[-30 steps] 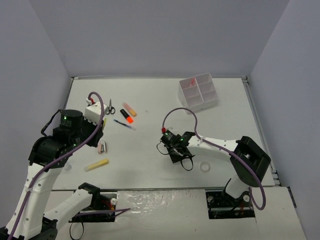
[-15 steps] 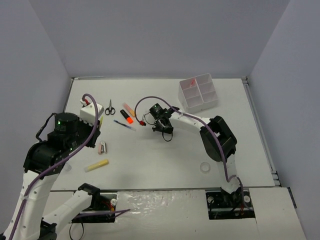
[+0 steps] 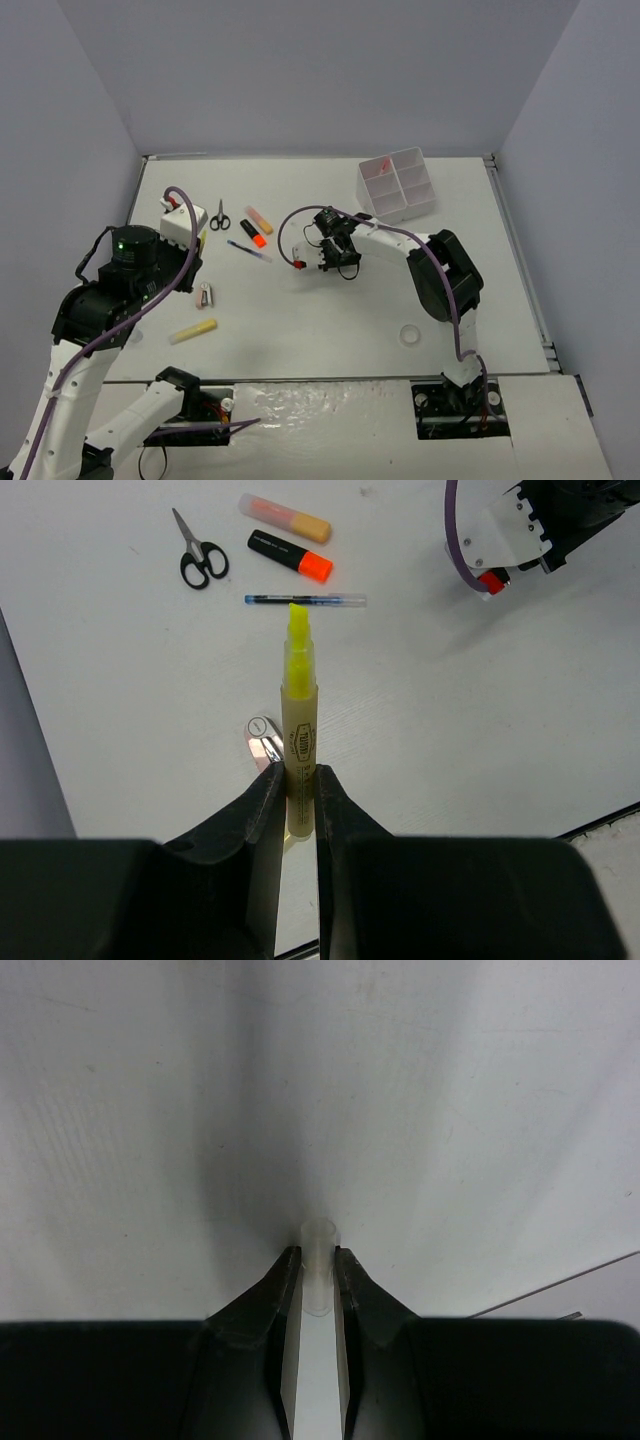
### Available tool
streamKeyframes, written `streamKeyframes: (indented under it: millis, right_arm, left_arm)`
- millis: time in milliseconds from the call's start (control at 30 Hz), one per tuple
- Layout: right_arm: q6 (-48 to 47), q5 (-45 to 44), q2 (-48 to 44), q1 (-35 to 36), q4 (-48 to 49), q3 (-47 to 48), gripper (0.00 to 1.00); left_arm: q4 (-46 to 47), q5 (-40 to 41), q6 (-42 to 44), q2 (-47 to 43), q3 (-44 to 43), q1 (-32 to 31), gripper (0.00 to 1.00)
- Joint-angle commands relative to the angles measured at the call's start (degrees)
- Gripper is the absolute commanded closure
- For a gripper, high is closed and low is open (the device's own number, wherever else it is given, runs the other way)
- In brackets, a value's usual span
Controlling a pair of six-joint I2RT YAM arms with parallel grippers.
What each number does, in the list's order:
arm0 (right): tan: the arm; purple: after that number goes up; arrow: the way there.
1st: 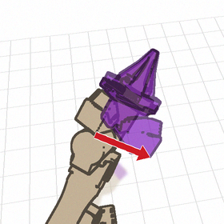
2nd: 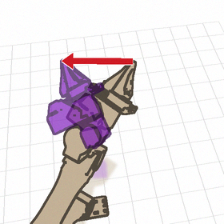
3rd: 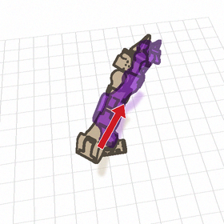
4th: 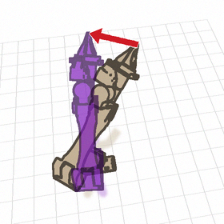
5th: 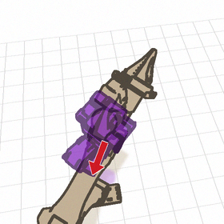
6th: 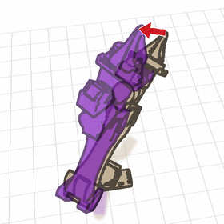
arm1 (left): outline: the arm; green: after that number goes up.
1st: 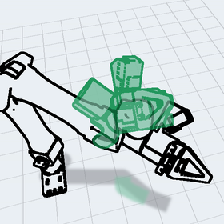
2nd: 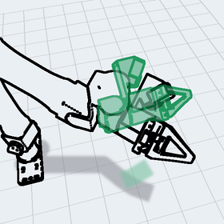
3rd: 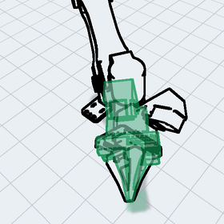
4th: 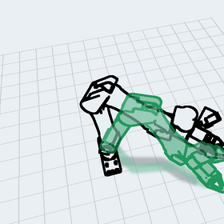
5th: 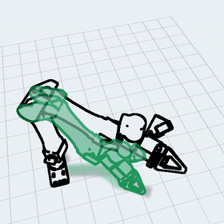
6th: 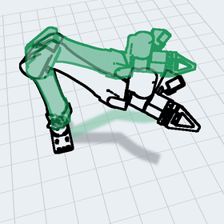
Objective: Sort the stationery into containers
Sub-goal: Move the pen cap to the center of the board.
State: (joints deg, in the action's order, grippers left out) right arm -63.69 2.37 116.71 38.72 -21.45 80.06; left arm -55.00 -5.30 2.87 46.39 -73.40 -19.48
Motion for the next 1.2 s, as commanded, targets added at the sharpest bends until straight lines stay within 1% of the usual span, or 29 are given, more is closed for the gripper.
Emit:
streamKeyframes:
  millis: [0,100,167,600,900,1000,1067,1167]
  right_arm:
    - [-3.22,1.48,0.61,0.48,-4.29,-2.19,0.89]
    - [-2.88,2.23,1.03,0.69,-4.63,-2.31,0.78]
    - [-3.16,2.34,1.03,1.04,-4.74,-2.62,0.73]
    - [-4.59,-1.22,0.52,1.18,-4.74,-1.81,0.71]
    - [-2.85,-0.61,-2.13,1.36,-4.66,2.09,0.64]
    - [-2.23,-1.14,-3.11,1.36,-4.52,3.0,0.59]
    - [-0.58,-3.74,-3.23,1.21,-3.96,4.42,0.55]
    - [0.46,-5.0,-3.54,1.27,-3.37,6.2,0.53]
  left_arm:
    - [4.2,0.47,0.15,1.05,-1.24,0.32,1.0]
    - [4.38,0.58,0.11,1.28,-1.22,0.32,1.0]
    - [4.4,0.66,0.13,1.37,-1.31,0.32,1.0]
    - [4.29,0.9,0.47,1.61,-1.31,0.32,1.0]
    - [3.34,1.17,0.63,2.13,-1.32,0.32,1.0]
    - [3.34,0.99,0.82,1.93,-1.22,0.32,1.0]
    - [3.25,0.92,0.82,1.8,-1.15,0.32,1.0]
    - [3.24,0.81,0.59,1.83,-1.0,0.32,1.0]
